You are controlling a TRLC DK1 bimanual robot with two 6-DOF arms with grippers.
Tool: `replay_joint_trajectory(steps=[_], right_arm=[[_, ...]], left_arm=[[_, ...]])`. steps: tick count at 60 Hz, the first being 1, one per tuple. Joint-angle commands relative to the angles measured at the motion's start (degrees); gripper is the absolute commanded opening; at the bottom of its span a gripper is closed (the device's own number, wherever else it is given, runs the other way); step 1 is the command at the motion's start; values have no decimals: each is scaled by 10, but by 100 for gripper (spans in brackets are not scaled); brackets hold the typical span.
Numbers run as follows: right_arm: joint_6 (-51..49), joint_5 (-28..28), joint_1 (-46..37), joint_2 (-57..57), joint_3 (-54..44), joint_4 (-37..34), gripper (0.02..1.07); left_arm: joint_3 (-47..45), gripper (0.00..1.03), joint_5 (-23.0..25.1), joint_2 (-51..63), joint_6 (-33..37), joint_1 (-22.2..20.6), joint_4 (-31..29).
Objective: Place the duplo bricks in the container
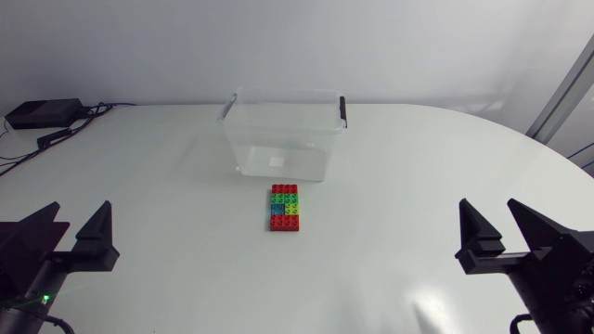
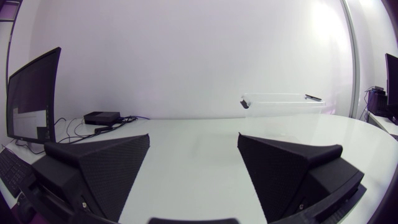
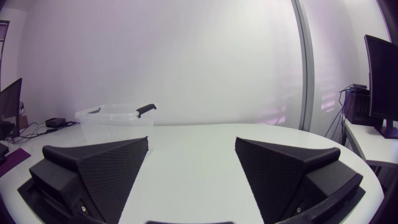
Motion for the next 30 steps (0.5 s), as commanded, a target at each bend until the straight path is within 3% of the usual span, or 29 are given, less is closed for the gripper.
replay_joint_trajectory(steps=[1,24,30], right_arm=[[8,0,3,-4,-12,0,103],[4,0,3,-4,-12,0,103],[4,-10,3,-4,-10,10,103]], left_arm=[[-11,99,2,-7,-8,-3,6],[-11,99,2,-7,-8,-5,7],[-4,94,2,-7,-8,-5,9]])
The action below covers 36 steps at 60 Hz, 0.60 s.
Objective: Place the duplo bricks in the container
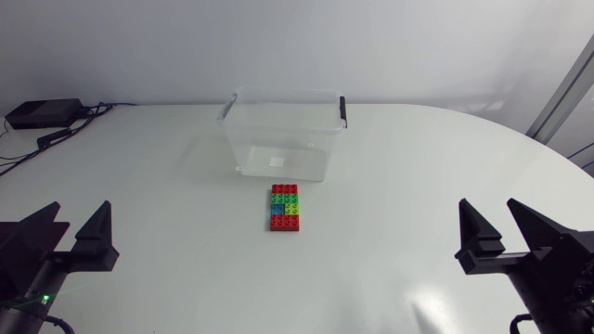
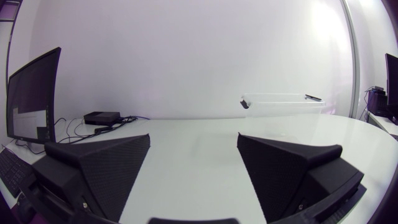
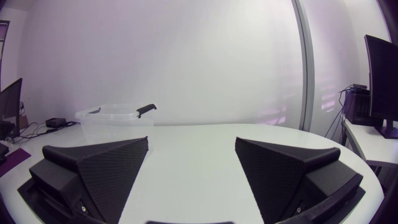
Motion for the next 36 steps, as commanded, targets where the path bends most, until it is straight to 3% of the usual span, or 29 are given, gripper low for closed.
replay_joint_trajectory(steps=[1,11,22,28,36], right_arm=[[4,-8,3,-4,-9,9,103],[4,-19,5,22,23,16,103],[4,-24,-1,199,122,30,103],[4,-42,-9,269,170,31,103],[16,-53,-9,383,249,16,103]], left_arm=[[-1,94,2,-7,-8,-5,10],[48,94,2,29,-8,-13,11],[155,94,2,198,-14,-25,5],[225,94,2,318,-14,-26,-25],[352,91,14,503,-11,-33,-135]])
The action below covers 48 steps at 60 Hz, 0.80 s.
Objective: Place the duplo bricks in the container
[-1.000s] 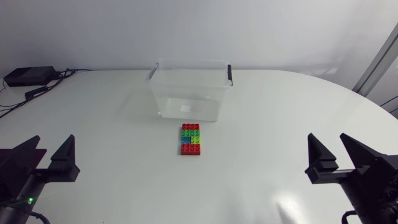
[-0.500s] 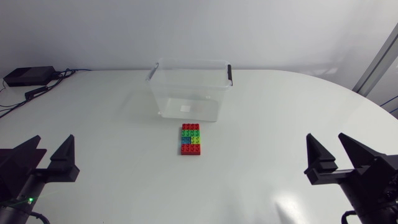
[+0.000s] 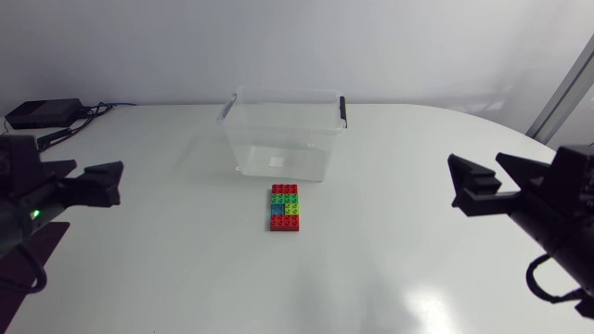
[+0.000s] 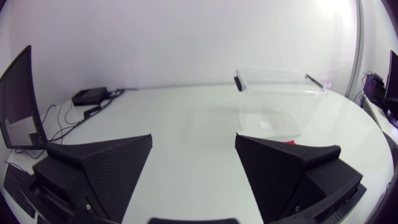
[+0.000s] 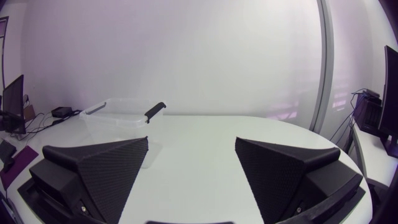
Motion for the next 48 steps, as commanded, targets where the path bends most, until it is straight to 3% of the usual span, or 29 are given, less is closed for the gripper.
replay_joint_trajectory(steps=[1,8,20,23,29,35,43,48], right_arm=[[17,-10,-2,72,52,-10,103],[34,-30,-2,166,112,-40,103],[55,-127,-3,296,177,-111,103],[50,-126,-1,329,198,-149,103],[-41,-131,13,408,224,-186,103],[-91,-204,13,461,238,-195,103],[-115,-201,53,493,261,-203,102],[-116,-200,72,509,275,-209,102]], left_arm=[[77,91,9,114,-8,-8,-52],[161,91,12,238,19,-37,-132],[204,91,12,358,109,-104,-154],[204,91,14,386,124,-123,-146],[230,91,38,447,122,-146,-146],[260,89,88,489,120,-160,-146],[306,85,96,554,113,-198,-146],[335,77,96,596,100,-212,-147]])
